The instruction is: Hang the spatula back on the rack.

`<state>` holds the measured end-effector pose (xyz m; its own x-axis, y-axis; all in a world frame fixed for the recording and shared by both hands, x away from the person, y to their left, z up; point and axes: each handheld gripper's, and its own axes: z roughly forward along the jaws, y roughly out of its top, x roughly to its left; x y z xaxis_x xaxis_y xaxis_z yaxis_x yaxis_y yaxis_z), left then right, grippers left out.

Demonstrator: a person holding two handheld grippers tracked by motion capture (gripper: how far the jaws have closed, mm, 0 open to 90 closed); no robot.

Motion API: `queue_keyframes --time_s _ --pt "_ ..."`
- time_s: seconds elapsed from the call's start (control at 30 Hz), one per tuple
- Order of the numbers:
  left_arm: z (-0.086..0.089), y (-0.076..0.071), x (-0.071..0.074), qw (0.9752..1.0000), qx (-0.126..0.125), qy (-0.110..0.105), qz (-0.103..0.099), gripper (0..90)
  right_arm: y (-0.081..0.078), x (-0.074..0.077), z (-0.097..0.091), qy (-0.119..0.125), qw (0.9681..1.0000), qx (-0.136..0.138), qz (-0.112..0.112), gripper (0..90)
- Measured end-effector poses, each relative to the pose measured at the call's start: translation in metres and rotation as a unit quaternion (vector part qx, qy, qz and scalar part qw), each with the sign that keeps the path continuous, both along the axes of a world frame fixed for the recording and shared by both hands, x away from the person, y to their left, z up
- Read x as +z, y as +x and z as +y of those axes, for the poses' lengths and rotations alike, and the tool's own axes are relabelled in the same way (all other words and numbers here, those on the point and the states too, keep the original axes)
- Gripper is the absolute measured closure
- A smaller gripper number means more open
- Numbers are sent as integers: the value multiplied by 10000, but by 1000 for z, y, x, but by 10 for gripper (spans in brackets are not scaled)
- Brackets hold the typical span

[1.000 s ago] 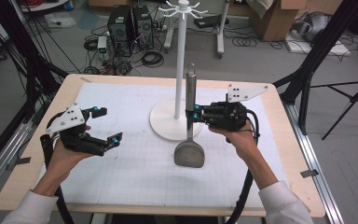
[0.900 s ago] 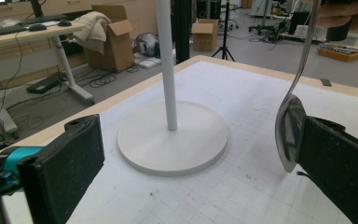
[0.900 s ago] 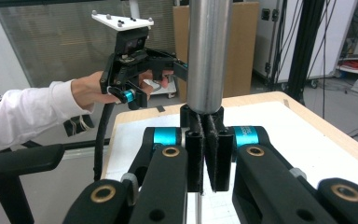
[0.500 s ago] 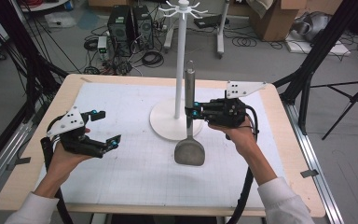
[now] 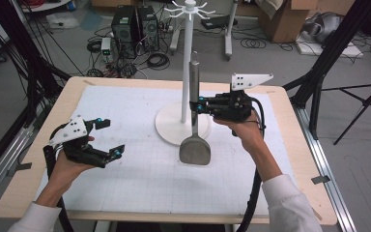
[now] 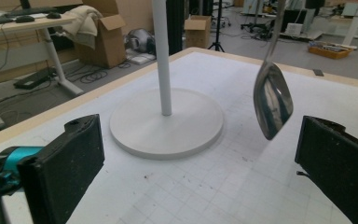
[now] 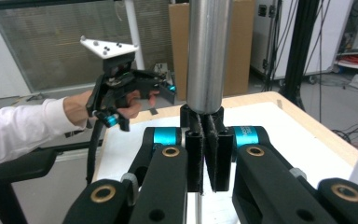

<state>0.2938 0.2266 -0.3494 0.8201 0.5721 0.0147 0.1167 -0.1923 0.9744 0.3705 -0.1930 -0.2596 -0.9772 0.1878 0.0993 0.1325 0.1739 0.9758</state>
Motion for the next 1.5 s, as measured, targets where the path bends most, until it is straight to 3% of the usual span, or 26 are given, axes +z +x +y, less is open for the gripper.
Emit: queue_keyframes --time_s 0.6,1.0,1.5 --pt "13 6 -25 9998 187 -53 69 17 26 17 5 -50 9999 -91 51 878" --pt "15 6 -28 9997 219 -120 28 17 43 33 12 -53 9998 -165 13 878" --pt "18 6 -27 9996 225 -156 26 17 59 37 13 -9 9996 -248 164 877"
